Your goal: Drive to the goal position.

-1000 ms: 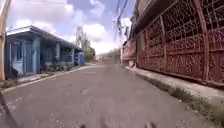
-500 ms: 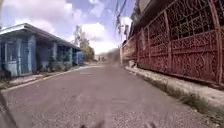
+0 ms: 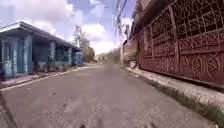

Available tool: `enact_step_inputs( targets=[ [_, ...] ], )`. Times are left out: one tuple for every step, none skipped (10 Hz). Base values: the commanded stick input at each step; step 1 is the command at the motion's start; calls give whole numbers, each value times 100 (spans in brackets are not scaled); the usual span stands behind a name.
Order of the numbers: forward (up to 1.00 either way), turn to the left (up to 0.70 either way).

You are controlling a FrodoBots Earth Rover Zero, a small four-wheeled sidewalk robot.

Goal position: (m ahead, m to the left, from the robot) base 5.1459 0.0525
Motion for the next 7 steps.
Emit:
enact_step_inputs(
  targets=[
    [70, 0],
    [70, 0],
    [70, 0],
    [70, 0],
    [70, 1],
    [70, 13],
    [70, 8]
  ],
)
